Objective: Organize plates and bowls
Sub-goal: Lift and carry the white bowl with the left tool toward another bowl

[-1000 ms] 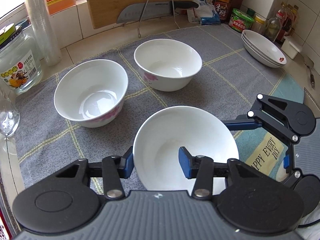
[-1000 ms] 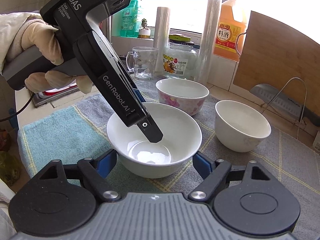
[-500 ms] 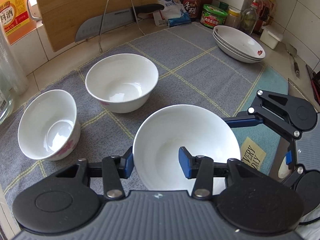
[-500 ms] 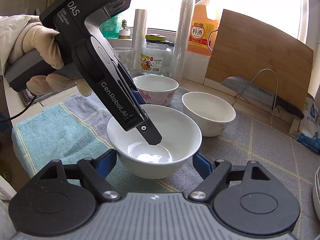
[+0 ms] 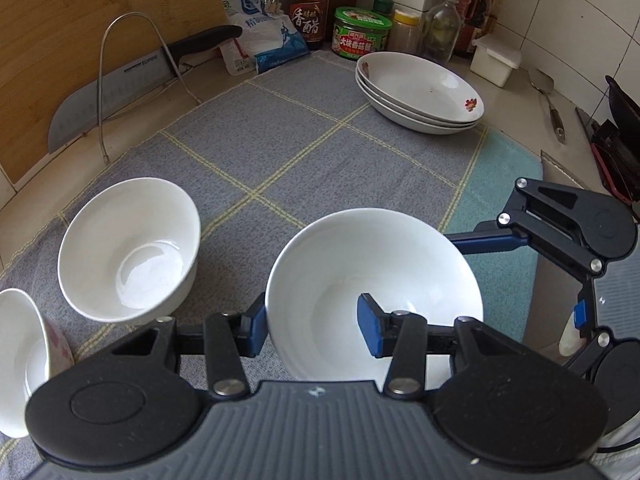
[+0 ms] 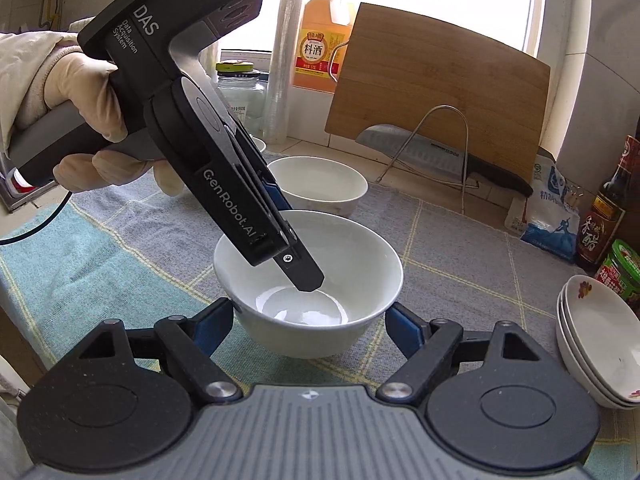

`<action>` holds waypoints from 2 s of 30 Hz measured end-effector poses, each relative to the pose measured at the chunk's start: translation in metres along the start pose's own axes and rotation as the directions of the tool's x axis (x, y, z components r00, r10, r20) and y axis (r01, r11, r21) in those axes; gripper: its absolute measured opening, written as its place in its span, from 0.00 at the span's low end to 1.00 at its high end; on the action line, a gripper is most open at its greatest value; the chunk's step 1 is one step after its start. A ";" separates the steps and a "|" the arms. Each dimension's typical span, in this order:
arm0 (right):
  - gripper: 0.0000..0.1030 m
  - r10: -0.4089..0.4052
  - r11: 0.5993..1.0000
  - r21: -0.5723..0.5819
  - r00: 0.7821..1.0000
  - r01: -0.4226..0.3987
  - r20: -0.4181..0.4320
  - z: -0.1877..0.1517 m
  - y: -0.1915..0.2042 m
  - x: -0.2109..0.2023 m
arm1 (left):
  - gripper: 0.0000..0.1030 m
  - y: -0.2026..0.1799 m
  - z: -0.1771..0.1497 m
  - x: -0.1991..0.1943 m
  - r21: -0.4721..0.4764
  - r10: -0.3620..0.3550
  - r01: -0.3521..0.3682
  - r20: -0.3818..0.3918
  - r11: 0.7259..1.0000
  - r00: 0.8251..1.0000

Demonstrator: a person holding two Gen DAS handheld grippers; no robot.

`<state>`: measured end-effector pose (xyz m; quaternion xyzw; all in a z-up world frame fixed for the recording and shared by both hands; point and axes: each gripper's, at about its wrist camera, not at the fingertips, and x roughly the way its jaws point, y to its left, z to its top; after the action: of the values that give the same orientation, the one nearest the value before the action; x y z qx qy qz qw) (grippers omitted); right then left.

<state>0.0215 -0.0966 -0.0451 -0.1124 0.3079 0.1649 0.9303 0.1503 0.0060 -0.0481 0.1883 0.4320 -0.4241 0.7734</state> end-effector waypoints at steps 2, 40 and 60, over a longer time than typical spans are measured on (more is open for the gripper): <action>0.84 -0.013 1.000 0.005 1.000 0.013 -0.005 -0.002 -0.005 -0.001 | 0.44 -0.003 0.005 0.004 0.012 -0.008 0.008 0.000 1.000 1.000; 1.00 -0.007 0.997 0.072 1.000 0.009 -0.030 -0.016 -0.026 -0.004 | 0.74 -0.017 0.020 0.016 0.045 -0.004 0.001 0.072 0.999 0.997; 1.00 0.008 1.000 -0.010 0.998 -0.008 -0.060 0.016 -0.024 -0.003 | 0.88 0.004 -0.045 -0.045 -0.258 0.300 -0.240 0.231 0.936 0.925</action>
<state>0.0366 -0.1143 -0.0285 -0.1207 0.3353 0.1666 0.9194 0.1193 0.0600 -0.0361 0.0989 0.3389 -0.2826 0.8919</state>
